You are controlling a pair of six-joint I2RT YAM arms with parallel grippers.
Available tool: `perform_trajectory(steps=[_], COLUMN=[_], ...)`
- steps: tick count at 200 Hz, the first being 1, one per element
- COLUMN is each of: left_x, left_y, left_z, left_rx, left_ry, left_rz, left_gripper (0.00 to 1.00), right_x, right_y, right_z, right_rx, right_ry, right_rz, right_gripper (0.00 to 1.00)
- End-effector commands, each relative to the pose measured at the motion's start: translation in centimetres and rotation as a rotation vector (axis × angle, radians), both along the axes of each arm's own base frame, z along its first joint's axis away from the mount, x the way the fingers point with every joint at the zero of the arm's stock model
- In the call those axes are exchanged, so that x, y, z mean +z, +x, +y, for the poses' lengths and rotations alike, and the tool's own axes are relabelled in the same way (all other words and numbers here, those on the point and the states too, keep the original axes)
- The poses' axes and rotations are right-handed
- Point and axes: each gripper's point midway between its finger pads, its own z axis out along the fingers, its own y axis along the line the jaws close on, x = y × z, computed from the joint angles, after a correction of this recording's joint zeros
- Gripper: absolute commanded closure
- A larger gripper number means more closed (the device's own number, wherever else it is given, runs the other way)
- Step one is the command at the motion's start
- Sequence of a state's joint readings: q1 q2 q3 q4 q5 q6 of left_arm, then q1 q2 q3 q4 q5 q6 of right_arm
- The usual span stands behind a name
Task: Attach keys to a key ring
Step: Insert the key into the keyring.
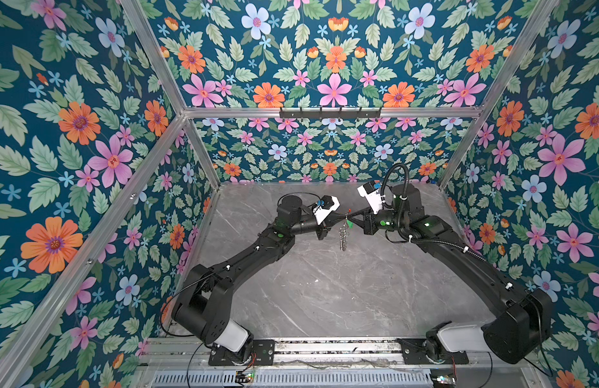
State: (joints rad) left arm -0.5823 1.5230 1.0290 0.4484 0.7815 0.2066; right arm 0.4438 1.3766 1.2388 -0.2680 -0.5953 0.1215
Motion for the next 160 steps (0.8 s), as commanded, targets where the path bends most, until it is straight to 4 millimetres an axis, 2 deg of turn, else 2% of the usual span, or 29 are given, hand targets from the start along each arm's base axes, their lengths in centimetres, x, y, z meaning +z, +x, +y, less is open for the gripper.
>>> perform_trajectory(steps=[1,44,93,124,160], left_x=[0.7,0.7,0.9,1.8,3.6], left_y=[-0.3,-0.5,-0.6,-0.9,-1.3], left_z=[-0.1,0.1,0.2,0.3,0.2], left_rx=[-0.018,-0.021,-0.019,-0.021,-0.047], left_ry=[-0.015,-0.011,-0.013,-0.06,-0.175], left_rz=[-0.019,-0.028,-0.04,-0.052,-0.045], left_gripper=[1.0,1.0,1.0,1.0,1.0], right_x=[-0.2,-1.3,-2.4,-3.4,-2.6], right_y=[0.5,1.7,2.1,1.6,-0.1], right_z=[-0.1,-0.7,-1.3,-1.2,0.3], right_rx=[-0.026,-0.093,-0.14,-0.119,-0.003], right_ry=[-0.011,-0.046,-0.064,-0.062,0.011], right_rz=[0.009,0.049,0.083,0.13,0.176], right_gripper=[1.0,1.0,1.0,1.0,1.0])
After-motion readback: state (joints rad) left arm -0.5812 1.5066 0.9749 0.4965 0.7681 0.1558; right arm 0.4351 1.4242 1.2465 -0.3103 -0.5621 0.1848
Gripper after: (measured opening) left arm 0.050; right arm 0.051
